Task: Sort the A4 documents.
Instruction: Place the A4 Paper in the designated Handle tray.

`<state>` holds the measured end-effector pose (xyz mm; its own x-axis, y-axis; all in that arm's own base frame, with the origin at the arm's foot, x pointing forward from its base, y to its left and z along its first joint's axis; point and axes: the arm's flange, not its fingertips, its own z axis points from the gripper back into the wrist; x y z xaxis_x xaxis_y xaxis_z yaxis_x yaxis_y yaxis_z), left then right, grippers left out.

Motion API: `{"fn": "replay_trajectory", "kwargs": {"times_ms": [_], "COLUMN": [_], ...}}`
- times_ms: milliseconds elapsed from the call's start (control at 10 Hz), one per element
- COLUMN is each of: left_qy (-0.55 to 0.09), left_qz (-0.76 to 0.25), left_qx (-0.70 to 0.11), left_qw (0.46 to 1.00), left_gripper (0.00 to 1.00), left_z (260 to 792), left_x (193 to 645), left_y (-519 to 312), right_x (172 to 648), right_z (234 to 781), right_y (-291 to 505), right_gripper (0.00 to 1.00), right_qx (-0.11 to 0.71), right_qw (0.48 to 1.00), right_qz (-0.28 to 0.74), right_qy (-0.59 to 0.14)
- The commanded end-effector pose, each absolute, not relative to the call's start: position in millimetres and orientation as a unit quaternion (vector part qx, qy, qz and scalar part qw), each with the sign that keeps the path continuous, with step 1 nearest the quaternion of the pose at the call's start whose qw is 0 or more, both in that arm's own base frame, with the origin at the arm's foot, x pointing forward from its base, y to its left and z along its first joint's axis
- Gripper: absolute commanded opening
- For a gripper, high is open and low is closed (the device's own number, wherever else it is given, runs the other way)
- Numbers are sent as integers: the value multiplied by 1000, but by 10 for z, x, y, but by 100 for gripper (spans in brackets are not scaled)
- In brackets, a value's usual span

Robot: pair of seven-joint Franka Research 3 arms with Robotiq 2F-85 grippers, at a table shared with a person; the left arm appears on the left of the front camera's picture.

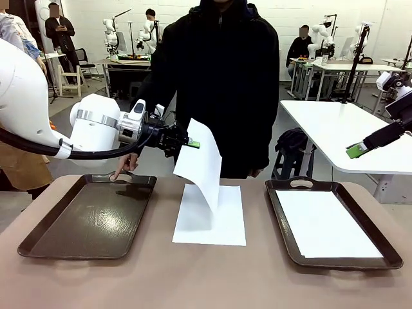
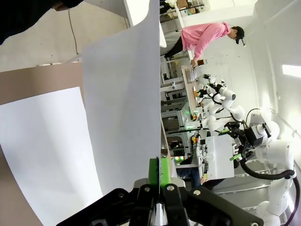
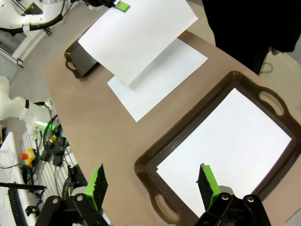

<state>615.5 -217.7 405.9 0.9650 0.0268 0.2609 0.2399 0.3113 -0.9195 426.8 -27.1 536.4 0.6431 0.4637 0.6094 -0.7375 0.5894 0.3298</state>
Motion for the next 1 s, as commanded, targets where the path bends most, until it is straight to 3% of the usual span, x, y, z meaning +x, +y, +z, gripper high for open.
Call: {"fn": "replay_trajectory", "kwargs": {"times_ms": [0,500,900], "left_qy": [-122,-116,-34], "left_qz": [-110,-57,-46], "left_qx": [-550,-508,-418], "left_qw": [819,851,907], "left_gripper": [1,1,1], "left_z": [4239,4254,4230], "left_x": [6092,5540,5518], "left_y": [-2070,-1290,-666], "right_x": [4264,4264,4264], "right_z": [5356,5356,5356], "right_y": [-270,-270,-270], "right_gripper": [100,100,100], "right_qx": [290,290,290], "right_qw": [857,857,857], "right_qz": [352,352,352], "right_qy": [-238,-238,-238]}}
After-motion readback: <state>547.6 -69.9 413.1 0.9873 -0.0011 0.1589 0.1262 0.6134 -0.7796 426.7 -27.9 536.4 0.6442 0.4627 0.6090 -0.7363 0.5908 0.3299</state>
